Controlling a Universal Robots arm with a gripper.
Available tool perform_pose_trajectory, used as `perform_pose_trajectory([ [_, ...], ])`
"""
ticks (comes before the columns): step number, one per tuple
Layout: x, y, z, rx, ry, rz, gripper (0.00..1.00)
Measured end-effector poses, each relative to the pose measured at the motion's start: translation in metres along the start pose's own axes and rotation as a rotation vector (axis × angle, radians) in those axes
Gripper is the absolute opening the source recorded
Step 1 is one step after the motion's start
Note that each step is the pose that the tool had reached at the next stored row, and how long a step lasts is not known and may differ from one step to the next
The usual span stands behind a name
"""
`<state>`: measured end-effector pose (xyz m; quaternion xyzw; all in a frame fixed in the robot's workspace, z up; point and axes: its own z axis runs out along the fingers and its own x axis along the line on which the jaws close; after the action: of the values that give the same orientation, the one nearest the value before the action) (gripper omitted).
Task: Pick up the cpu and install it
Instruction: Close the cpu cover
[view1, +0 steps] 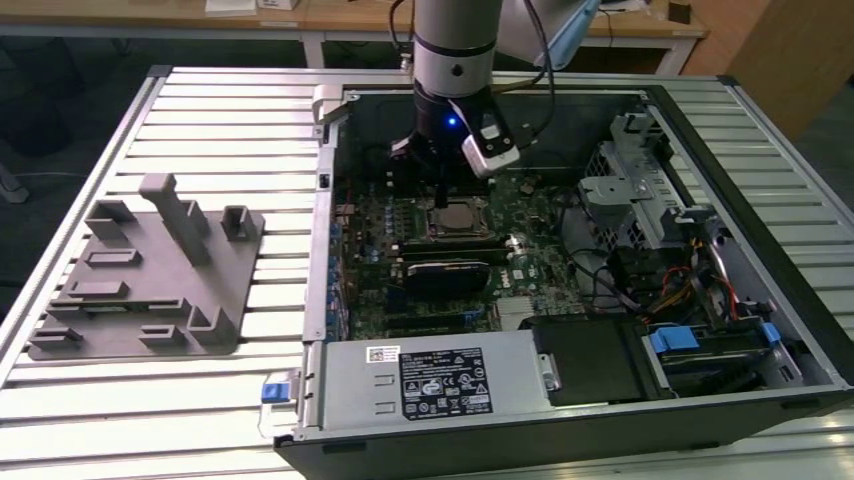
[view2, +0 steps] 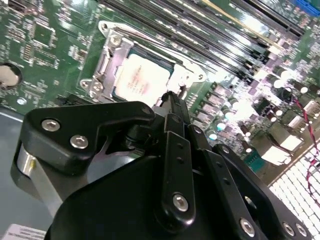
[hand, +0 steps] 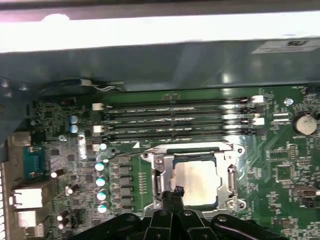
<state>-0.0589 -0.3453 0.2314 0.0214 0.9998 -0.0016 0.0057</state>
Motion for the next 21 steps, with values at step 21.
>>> perform_pose_trajectory([
  [21, -0.0275, 0.0019, -0.0078, -0.0001, 0.0001, 0.0, 0.11],
])
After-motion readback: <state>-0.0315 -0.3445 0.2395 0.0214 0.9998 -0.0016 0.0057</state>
